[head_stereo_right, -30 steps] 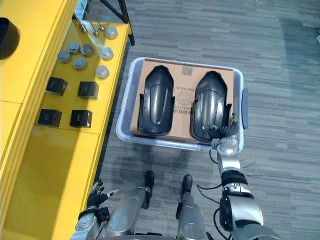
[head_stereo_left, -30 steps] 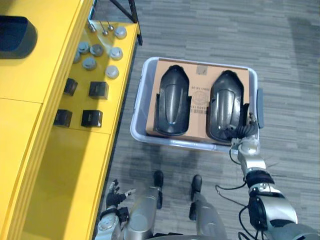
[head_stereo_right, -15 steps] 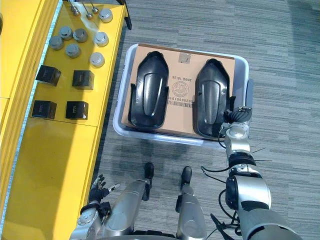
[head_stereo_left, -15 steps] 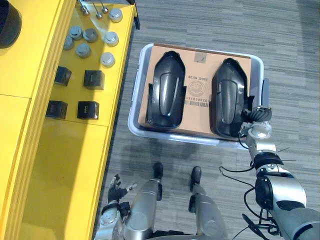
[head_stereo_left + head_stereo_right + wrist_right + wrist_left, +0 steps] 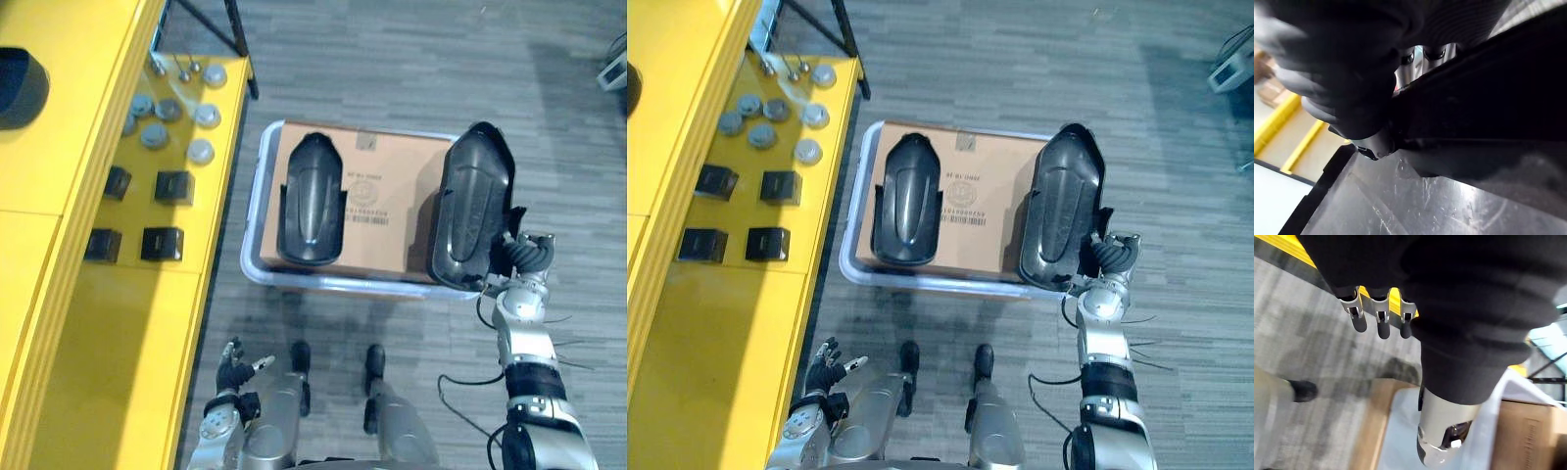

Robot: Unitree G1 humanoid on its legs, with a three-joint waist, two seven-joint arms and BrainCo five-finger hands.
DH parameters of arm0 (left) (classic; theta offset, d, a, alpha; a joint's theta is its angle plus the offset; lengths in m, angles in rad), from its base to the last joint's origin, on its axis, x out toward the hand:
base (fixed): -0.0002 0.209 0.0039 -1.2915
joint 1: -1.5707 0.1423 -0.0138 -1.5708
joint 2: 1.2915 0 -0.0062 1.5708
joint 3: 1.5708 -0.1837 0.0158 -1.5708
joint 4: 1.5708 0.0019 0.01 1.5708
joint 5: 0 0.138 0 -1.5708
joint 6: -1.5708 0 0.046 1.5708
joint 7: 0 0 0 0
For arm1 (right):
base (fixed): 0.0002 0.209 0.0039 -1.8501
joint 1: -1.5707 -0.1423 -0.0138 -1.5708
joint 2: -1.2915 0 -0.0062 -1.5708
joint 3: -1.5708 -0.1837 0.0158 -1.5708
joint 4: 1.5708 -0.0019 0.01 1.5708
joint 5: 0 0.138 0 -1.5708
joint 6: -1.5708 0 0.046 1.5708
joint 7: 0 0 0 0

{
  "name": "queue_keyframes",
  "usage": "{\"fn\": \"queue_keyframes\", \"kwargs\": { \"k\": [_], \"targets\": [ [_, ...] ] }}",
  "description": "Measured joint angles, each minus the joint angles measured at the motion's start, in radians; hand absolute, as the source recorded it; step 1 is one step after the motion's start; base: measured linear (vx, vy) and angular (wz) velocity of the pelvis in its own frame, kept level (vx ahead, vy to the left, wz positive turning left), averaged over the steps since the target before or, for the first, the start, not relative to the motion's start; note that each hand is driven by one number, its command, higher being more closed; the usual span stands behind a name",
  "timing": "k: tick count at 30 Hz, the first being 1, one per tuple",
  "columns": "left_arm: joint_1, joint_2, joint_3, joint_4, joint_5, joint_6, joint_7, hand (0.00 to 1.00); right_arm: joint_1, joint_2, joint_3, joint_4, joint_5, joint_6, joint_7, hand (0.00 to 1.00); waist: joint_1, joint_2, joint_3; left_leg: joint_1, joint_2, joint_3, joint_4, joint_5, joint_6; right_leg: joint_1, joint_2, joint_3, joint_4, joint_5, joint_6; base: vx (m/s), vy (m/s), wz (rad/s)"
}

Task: Walk over and take plastic housings, then place them on the shelf

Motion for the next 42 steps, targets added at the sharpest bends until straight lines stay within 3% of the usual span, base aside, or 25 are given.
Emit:
{"fn": "queue_keyframes", "kwargs": {
  "k": [8,13,24,32,36,37,40,41,42],
  "targets": [
    [-0.012,-0.052,0.0,-0.484,0.02,-0.017,0.047,0.0,0.05,0.096,0.008,-0.25,-0.153,-0.001,-0.02,1.0,-0.004,0.003,-0.052,0.065,-0.005,-0.036,-0.049,0.017,-0.003,0.054,-0.004,-0.032,-0.005,-0.021,0.01,0.04,-0.006,0.09],
    [-0.089,-0.063,-0.02,-0.63,0.058,-0.028,0.104,0.0,0.05,0.109,0.083,-0.308,-0.243,0.001,-0.014,1.0,-0.004,0.008,-0.088,0.106,-0.003,-0.065,-0.07,0.017,-0.002,0.097,0.0,-0.057,-0.007,-0.022,0.01,0.07,-0.01,0.15],
    [-0.196,-0.064,-0.213,-0.655,0.099,-0.015,0.117,0.0,0.028,0.216,0.326,-0.402,-0.347,0.004,0.013,1.0,-0.006,0.015,-0.133,0.157,-0.019,-0.06,-0.129,0.044,0.0,0.106,-0.012,-0.056,0.018,-0.051,0.012,-0.02,-0.001,-0.01],
    [-0.258,-0.073,-0.301,-0.551,0.177,0.057,0.15,0.0,0.028,0.269,0.513,-0.402,-0.362,0.002,0.032,1.0,-0.01,0.017,-0.181,0.197,-0.019,-0.05,-0.202,0.08,-0.001,0.107,-0.012,-0.05,0.018,-0.051,0.012,-0.03,-0.009,-0.03],
    [-0.274,-0.071,-0.307,-0.515,0.177,0.079,0.173,0.0,0.028,0.268,0.518,-0.401,-0.369,0.001,0.033,1.0,-0.009,0.013,-0.187,0.211,-0.02,-0.05,-0.229,0.095,0.003,0.108,-0.014,-0.05,0.018,-0.051,0.012,0.0,0.0,0.0],
    [-0.277,-0.071,-0.308,-0.502,0.177,0.087,0.181,1.0,0.028,0.268,0.526,-0.401,-0.368,0.001,0.032,1.0,-0.01,0.014,-0.187,0.222,-0.02,-0.048,-0.244,0.102,0.004,0.111,-0.014,-0.049,0.018,-0.051,0.012,0.0,0.0,0.0],
    [-0.279,-0.07,-0.312,-0.478,0.178,0.104,0.204,1.0,0.03,0.265,0.547,-0.401,-0.368,0.001,0.031,1.0,-0.023,0.009,-0.196,0.232,-0.02,-0.048,-0.26,0.108,0.004,0.115,-0.014,-0.049,0.015,-0.051,0.012,0.0,0.0,-0.01],
    [-0.281,-0.07,-0.313,-0.467,0.178,0.107,0.208,1.0,0.033,0.264,0.551,-0.401,-0.368,0.001,0.031,0.0,-0.027,0.008,-0.199,0.236,-0.02,-0.048,-0.262,0.108,0.004,0.118,-0.014,-0.049,0.014,-0.051,0.012,0.0,0.0,0.0],
    [-0.283,-0.069,-0.313,-0.458,0.178,0.108,0.209,1.0,0.035,0.263,0.553,-0.401,-0.368,0.001,0.031,0.0,-0.029,0.008,-0.201,0.239,-0.019,-0.047,-0.264,0.108,0.004,0.119,-0.014,-0.049,0.014,-0.051,0.012,0.0,0.0,0.0]
  ]
}}
